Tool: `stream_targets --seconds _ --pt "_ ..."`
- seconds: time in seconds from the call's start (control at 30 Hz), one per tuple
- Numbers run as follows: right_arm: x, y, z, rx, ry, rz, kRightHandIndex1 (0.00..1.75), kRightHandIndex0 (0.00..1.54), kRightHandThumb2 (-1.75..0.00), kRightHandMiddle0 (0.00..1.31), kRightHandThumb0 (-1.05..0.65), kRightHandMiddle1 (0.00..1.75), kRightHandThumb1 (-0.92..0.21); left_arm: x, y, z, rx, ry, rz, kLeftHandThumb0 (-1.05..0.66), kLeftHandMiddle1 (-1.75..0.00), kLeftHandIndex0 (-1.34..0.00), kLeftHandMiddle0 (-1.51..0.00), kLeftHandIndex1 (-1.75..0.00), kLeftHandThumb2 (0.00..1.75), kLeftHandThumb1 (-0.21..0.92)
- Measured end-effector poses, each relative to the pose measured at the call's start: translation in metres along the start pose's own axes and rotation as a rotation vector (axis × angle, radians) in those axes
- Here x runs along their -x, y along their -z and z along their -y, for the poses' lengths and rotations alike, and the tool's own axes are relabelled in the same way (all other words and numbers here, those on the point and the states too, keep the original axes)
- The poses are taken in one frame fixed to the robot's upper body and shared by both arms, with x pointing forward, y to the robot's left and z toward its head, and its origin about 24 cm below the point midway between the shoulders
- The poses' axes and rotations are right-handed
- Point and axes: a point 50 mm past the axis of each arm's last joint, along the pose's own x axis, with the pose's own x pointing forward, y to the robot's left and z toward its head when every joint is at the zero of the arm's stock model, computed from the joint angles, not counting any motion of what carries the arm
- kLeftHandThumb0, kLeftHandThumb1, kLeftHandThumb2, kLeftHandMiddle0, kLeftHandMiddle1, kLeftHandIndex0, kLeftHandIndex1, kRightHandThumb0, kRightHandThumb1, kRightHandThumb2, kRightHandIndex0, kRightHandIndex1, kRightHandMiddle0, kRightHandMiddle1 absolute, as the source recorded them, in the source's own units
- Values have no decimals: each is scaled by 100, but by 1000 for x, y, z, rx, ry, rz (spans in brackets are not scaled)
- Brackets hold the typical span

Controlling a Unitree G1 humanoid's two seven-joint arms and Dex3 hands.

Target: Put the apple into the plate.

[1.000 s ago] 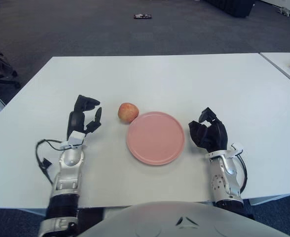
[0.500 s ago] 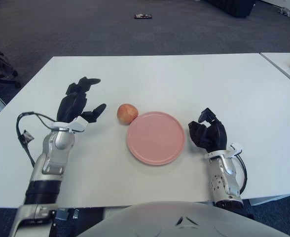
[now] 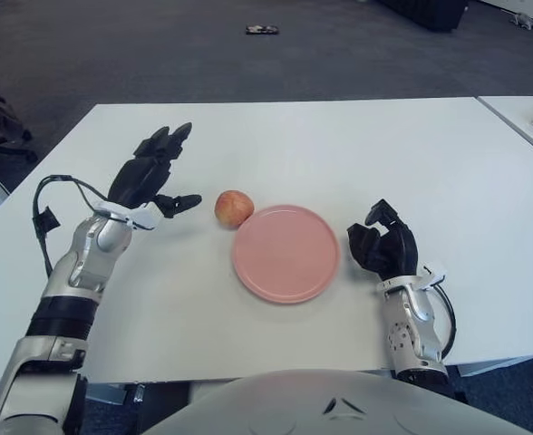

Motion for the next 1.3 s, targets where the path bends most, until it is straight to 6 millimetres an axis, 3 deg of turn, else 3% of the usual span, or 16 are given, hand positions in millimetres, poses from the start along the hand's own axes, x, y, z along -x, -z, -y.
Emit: stream_targets --seconds 0.17,0.4,0.73,1.3 --pt "0 0 -1 0 2 0 175 128 -147 71 -53 175 -20 -12 0 0 -53 42 27 -105 0 0 0 0 73 50" --pt "0 0 0 -2 13 -7 175 126 -144 69 -52 175 -22 -25 -14 4 -62 93 131 -105 0 0 0 0 72 52" --pt "1 0 1 3 48 -24 175 125 -144 69 -52 175 -22 -34 -30 19 -61 210 264 -103 0 0 0 0 71 53" --pt "2 -1 1 1 61 -31 175 127 -145 70 -52 175 -22 -45 -35 43 -176 372 379 -99 0 0 0 0 74 51"
